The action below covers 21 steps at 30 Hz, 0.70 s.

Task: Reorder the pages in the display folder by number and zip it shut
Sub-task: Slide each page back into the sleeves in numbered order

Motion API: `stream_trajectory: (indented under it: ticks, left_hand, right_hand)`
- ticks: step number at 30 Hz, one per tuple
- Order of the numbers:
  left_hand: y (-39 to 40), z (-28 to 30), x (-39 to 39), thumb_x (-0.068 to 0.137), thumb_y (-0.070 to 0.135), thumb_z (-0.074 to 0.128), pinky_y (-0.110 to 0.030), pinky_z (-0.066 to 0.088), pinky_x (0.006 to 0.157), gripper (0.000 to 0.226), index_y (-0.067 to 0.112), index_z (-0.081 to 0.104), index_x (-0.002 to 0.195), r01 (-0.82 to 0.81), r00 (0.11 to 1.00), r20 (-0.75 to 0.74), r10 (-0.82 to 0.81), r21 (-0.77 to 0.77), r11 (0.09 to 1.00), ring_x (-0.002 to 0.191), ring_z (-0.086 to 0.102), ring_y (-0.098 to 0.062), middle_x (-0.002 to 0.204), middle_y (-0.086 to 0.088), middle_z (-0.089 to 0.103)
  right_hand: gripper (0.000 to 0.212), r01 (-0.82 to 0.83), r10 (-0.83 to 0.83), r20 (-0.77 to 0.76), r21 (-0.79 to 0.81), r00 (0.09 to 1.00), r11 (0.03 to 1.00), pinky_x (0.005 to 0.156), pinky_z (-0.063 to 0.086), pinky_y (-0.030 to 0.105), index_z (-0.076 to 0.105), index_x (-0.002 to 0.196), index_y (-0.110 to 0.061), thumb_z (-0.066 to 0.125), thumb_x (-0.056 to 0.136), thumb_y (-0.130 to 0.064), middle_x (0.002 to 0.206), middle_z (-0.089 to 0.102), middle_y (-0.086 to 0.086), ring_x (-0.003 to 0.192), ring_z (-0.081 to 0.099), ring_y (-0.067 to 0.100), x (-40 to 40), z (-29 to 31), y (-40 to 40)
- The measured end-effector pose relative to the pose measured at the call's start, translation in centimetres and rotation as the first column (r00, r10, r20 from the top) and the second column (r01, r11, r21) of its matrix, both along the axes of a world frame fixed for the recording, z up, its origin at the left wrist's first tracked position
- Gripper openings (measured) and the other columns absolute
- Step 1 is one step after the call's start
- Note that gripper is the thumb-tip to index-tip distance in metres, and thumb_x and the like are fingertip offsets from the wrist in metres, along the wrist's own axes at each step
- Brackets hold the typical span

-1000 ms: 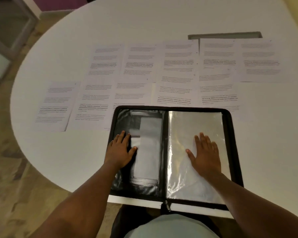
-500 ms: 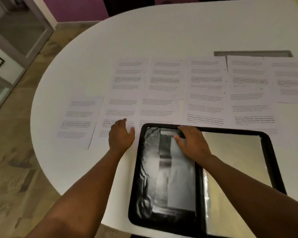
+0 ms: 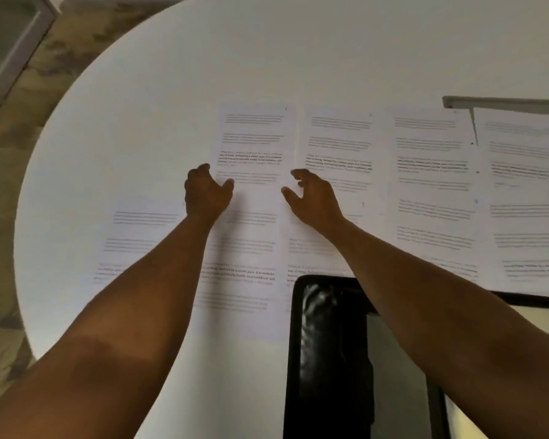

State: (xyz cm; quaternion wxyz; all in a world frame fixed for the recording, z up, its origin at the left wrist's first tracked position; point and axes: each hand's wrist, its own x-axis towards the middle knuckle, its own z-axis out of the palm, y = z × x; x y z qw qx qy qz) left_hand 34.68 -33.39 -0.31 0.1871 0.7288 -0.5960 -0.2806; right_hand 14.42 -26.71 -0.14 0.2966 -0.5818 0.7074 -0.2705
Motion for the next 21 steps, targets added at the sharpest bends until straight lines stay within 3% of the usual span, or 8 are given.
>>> stream_trajectory:
  ticks: [6,12,17,19,21]
  left_hand:
    - [-7.6,-2.6,-0.1,0.082,0.048,0.070,-0.041,0.035,0.108,0.085,0.000,0.035,0.142,-0.101,0.994,0.060,0.096,0.079,0.992,0.135,0.039,-0.035,0.143,-0.020,0.043]
    - [-10.7,-4.3,-0.9,0.065,0.061,0.078,-0.047,0.040,0.104,0.094,0.006,0.045,0.134,-0.221,0.960,0.210,0.186,0.162,0.962,0.129,0.043,-0.033,0.135,-0.015,0.047]
    - [-12.8,-4.5,-0.9,0.055,0.043,0.088,-0.044,0.051,0.093,0.066,0.005,0.060,0.103,-0.195,0.980,0.094,0.176,0.257,0.947,0.100,0.062,-0.027,0.101,-0.005,0.065]
    - [-13.6,-4.1,-1.1,0.051,0.041,0.087,-0.043,0.051,0.093,0.071,0.003,0.063,0.105,-0.179,0.983,0.095,0.157,0.321,0.930,0.106,0.062,-0.028,0.106,-0.009,0.067]
    - [-14.1,-4.1,-1.6,0.057,0.043,0.086,-0.041,0.046,0.098,0.077,0.004,0.058,0.117,-0.192,0.973,0.189,0.134,0.339,0.921,0.121,0.050,-0.031,0.119,-0.015,0.060]
  right_hand:
    - [0.047,-0.038,0.038,-0.123,0.001,0.992,0.999,0.106,0.035,0.030,0.051,0.136,-0.009,0.061,0.093,-0.026,0.137,0.054,0.008,0.125,0.051,0.022,1.2,-3.1,-8.2]
    - [0.053,-0.129,0.135,-0.305,0.040,0.943,0.991,0.105,0.037,0.037,0.047,0.138,-0.010,0.062,0.092,-0.031,0.140,0.049,0.007,0.131,0.041,0.025,1.8,-5.7,-11.8]
    - [0.054,-0.133,0.143,-0.387,0.055,0.911,0.990,0.109,0.031,0.036,0.048,0.138,-0.013,0.059,0.092,-0.038,0.148,0.039,0.006,0.136,0.034,0.025,2.1,-6.9,-12.6]
    - [0.054,-0.123,0.129,-0.376,0.038,0.918,0.992,0.109,0.031,0.036,0.048,0.138,-0.013,0.060,0.092,-0.038,0.149,0.039,0.006,0.137,0.033,0.025,2.2,-7.1,-12.5]
    - [0.054,-0.119,0.122,-0.364,0.031,0.923,0.992,0.110,0.030,0.036,0.047,0.139,-0.014,0.060,0.092,-0.038,0.150,0.038,0.006,0.138,0.032,0.024,2.1,-7.3,-12.4]
